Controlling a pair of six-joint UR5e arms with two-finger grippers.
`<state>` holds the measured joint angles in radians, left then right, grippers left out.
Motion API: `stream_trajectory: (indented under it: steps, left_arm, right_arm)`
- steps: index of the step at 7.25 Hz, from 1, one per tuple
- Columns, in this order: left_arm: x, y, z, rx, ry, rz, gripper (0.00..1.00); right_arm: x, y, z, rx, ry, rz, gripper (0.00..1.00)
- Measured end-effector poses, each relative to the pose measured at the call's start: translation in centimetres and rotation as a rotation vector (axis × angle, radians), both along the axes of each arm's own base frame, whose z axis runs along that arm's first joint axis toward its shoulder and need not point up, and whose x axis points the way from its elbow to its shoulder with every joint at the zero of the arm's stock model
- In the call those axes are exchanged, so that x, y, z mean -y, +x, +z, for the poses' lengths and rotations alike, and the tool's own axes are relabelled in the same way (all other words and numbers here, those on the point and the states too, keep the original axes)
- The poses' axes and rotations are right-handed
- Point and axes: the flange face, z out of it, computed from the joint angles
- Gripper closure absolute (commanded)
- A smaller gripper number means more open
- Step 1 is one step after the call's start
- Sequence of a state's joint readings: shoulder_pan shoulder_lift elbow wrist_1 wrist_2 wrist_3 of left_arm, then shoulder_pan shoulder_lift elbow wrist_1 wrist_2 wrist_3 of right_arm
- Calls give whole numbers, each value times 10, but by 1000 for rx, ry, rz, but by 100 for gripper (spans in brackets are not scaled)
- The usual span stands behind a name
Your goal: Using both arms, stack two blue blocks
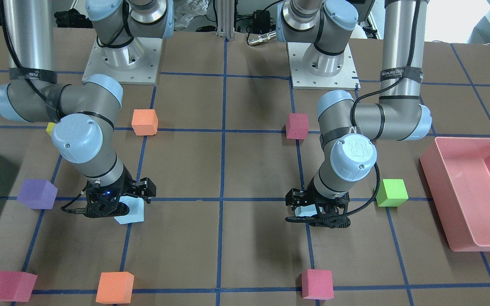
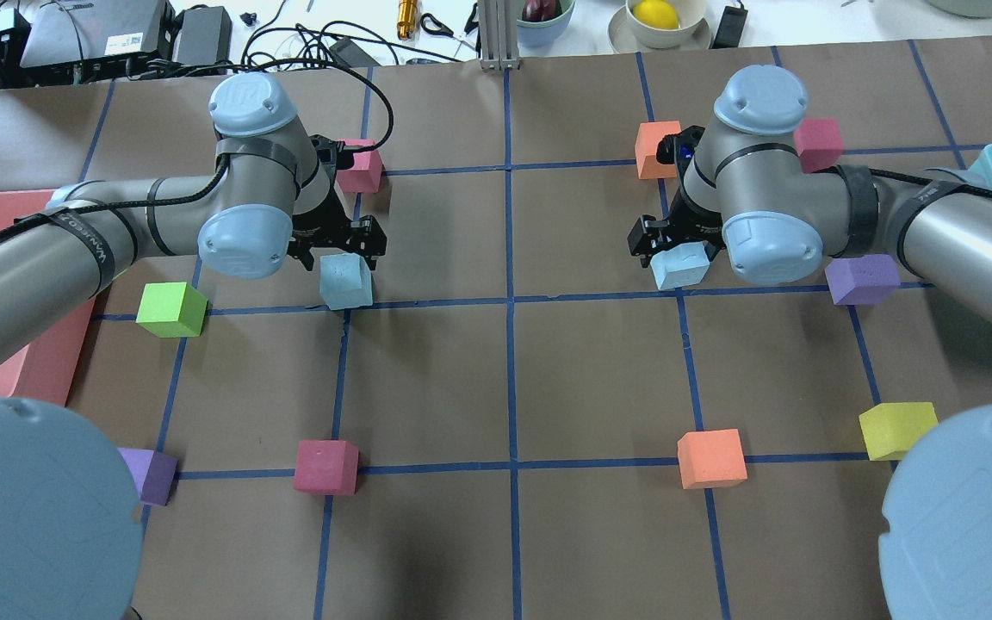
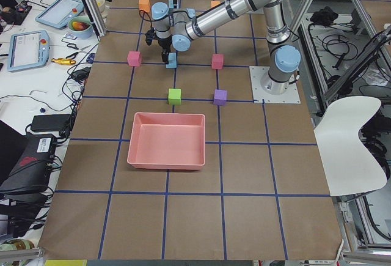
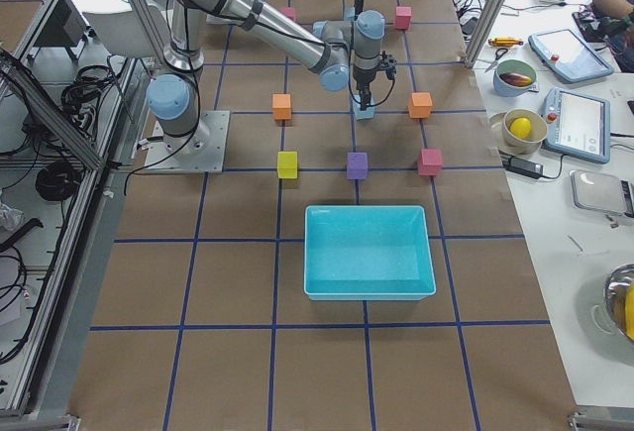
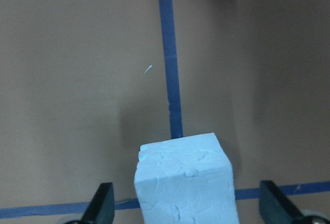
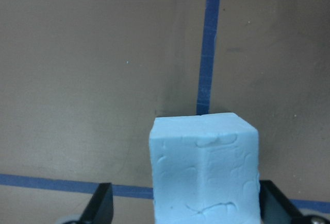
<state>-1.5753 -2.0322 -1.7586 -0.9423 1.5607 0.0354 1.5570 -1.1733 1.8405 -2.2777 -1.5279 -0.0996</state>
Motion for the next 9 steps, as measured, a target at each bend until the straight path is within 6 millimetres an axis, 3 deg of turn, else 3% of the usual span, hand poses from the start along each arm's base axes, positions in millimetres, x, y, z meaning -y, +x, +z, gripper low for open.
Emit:
stream_trajectory:
  steps: [1, 2, 3, 4, 5, 7, 9]
  left_arm:
    - [-3, 0, -6, 0, 7, 6, 13]
    - [-8, 1, -11, 0, 18, 16, 51]
    - [-10, 1, -13, 0, 23, 27, 94]
    - [-10, 0, -13, 0, 21, 36, 100]
    - [-9, 0, -11, -1, 17, 39, 100]
    - [-5, 0, -1, -2, -5, 43, 100]
    - [1, -1, 12, -9, -28, 46, 100]
  right_arm:
    - [1, -1, -2, -6, 0, 7, 0]
    - [3, -2, -9, -21, 1, 8, 0]
    - [5, -4, -17, -36, 0, 8, 31]
    - [7, -5, -22, -40, -1, 7, 81]
    - [8, -5, -24, -39, -4, 4, 100]
    - [9, -5, -20, -41, -6, -11, 100]
    - [5, 10, 4, -23, -13, -101, 100]
